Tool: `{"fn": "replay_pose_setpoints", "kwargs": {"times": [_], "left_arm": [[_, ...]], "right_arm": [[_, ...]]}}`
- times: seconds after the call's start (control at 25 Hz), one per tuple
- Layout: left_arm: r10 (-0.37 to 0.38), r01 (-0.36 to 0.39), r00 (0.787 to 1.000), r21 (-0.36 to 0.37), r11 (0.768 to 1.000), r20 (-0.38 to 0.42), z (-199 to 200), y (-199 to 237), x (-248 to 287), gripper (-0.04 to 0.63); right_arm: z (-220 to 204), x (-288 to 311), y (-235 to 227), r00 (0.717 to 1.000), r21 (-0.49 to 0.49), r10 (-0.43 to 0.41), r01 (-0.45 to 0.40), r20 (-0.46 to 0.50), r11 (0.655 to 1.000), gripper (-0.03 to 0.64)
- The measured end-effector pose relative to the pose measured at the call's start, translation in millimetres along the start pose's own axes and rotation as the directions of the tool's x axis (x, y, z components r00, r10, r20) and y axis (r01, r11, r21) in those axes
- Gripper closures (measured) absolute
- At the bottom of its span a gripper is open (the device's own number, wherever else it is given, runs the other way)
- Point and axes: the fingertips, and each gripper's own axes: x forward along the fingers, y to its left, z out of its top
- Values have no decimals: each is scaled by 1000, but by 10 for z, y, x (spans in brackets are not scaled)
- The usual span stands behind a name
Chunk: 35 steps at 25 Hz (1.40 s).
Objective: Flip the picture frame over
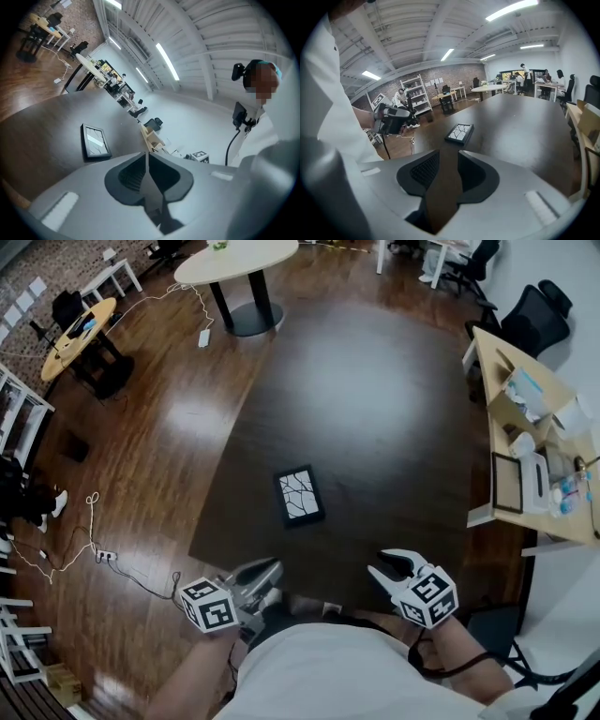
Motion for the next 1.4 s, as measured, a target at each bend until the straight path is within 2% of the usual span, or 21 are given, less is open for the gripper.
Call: {"fn": "replay_pose_setpoints", "kwargs": {"times": [0.24, 0.36, 0.68, 1.04, 1.4], "left_arm": [[3, 4, 998, 116, 993, -59, -25, -158, 4, 574], [-7, 16, 998, 146, 989, -65, -20, -226, 66, 574], [-31, 38, 998, 148, 988, -45, -16, -325, 195, 574], [-27, 36, 998, 170, 985, -60, -42, -347, 303, 574], [-15, 25, 998, 157, 987, -63, -102, -360, 305, 574]], "right_arm": [[88, -105, 55, 999, -5, 1, 0, 32, 1000, 489], [140, -152, 22, 999, -14, -7, 8, 44, 1000, 489], [236, -216, -44, 997, -32, -20, 23, 81, 999, 488], [234, -264, -104, 997, -44, -15, 19, 80, 999, 488], [222, -273, -84, 996, -51, -1, 5, 85, 999, 488]]}}
